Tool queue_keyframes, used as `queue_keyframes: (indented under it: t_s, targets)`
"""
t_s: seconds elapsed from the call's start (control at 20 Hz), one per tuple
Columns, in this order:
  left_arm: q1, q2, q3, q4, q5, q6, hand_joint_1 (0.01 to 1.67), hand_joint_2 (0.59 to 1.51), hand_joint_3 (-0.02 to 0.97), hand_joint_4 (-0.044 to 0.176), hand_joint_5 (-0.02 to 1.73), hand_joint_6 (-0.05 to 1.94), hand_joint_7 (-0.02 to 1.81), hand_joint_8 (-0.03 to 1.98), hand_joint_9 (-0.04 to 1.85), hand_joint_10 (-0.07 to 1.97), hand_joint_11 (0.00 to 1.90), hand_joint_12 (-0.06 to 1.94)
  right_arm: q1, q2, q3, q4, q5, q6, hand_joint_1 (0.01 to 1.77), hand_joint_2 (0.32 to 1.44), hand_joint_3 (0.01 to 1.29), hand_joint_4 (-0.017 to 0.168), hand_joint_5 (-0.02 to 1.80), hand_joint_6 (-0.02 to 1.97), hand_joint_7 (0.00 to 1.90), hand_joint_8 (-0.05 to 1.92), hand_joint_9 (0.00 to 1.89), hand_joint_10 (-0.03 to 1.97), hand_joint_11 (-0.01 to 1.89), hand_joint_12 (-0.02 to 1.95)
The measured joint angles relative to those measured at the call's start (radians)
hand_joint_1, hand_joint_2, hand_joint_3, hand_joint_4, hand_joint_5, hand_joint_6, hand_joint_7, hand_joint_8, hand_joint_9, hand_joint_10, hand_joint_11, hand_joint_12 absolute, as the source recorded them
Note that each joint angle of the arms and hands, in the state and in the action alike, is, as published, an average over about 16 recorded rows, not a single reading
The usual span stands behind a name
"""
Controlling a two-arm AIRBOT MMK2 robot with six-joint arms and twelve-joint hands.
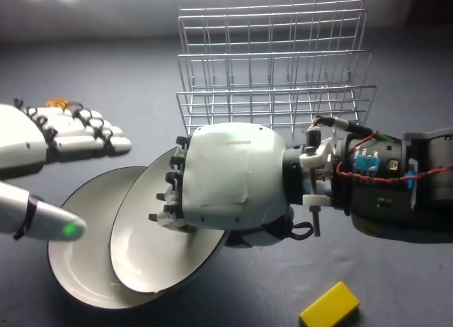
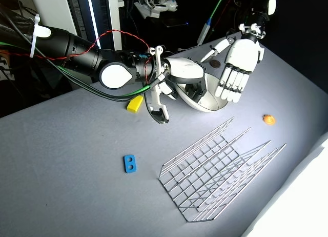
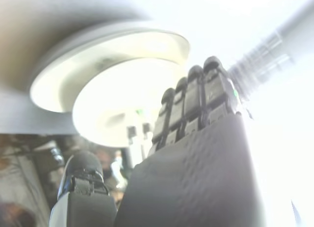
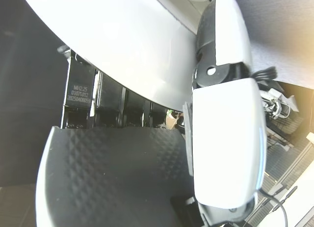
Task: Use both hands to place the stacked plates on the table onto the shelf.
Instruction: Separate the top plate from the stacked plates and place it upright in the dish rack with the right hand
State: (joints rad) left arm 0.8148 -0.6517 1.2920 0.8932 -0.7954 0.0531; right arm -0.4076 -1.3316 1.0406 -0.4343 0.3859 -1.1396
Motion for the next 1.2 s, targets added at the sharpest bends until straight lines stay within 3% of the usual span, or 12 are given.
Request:
queue_keyframes:
  t_s: [0.4, 0.6, 1.2]
  targets:
    - [-0.066, 0.017, 0.023, 0.057, 0.028, 0.007, 0.02, 1.108, 0.010, 0.003, 0.02, 0.02, 0.01, -0.01, 0.02, 0.00, 0.01, 0.00, 0.043, 0.050, -0.062, 0.024, -0.014, 0.005, 1.25, 0.95, 0.02, 0.002, 0.87, 0.98, 1.02, 0.76, 1.06, 0.95, 0.95, 0.99]
    - [-0.079, 0.018, 0.027, 0.082, 0.040, 0.010, 0.02, 1.109, 0.010, 0.005, 0.02, 0.02, 0.01, -0.01, 0.02, 0.01, 0.01, 0.00, 0.062, 0.080, -0.096, 0.028, -0.017, 0.000, 1.29, 0.95, 0.01, 0.004, 0.90, 1.00, 1.05, 0.78, 1.08, 0.84, 0.94, 0.98]
    - [-0.085, 0.011, 0.044, 0.070, 0.083, 0.011, 0.02, 1.106, 0.011, 0.006, 0.02, 0.02, 0.02, -0.01, 0.02, 0.01, 0.01, 0.00, 0.104, 0.152, -0.143, 0.089, -0.003, -0.034, 1.31, 0.98, 0.01, 0.002, 0.91, 1.02, 1.07, 0.81, 1.10, 0.76, 0.94, 0.99]
